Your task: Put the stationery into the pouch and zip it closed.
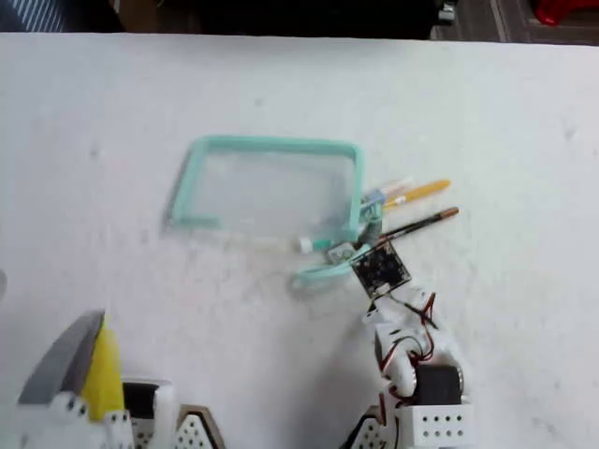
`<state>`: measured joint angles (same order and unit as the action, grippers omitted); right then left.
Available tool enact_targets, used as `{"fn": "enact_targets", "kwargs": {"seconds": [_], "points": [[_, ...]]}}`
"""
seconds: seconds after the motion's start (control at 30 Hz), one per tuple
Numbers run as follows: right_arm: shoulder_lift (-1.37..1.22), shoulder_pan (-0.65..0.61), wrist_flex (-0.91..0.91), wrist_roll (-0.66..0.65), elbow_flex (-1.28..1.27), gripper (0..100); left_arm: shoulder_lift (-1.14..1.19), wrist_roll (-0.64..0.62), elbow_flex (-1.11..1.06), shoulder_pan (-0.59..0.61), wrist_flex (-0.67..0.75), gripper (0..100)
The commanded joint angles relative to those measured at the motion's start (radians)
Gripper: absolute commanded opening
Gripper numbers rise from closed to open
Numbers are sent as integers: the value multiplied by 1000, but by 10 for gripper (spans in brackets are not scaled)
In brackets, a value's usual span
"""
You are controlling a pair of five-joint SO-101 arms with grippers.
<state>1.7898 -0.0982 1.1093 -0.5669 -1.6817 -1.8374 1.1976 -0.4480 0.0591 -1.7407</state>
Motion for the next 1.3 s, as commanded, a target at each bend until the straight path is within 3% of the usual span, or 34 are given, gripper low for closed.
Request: {"fn": "enact_targets", "kwargs": {"seconds": [0.0, 0.3, 0.5, 0.67, 0.87, 1.07, 1.27], "points": [[2, -1, 4, -12, -9, 17, 5, -11, -141, -13, 92, 27], [2, -1, 4, -12, -9, 17, 7, -35, -589, -16, 295, 24], [-2, -1, 8, -12, -9, 17, 7, -89, -661, -117, 482, 24], [4, -2, 62, -12, -9, 18, 8, -244, -559, -157, 601, 28], [4, -4, 61, -12, -9, 18, 41, -298, -425, -208, 718, 39], [4, -7, 61, -12, -9, 18, 360, -397, -189, -206, 704, 54], [4, -7, 62, -12, -9, 17, 622, -489, 103, -243, 589, 58]]}}
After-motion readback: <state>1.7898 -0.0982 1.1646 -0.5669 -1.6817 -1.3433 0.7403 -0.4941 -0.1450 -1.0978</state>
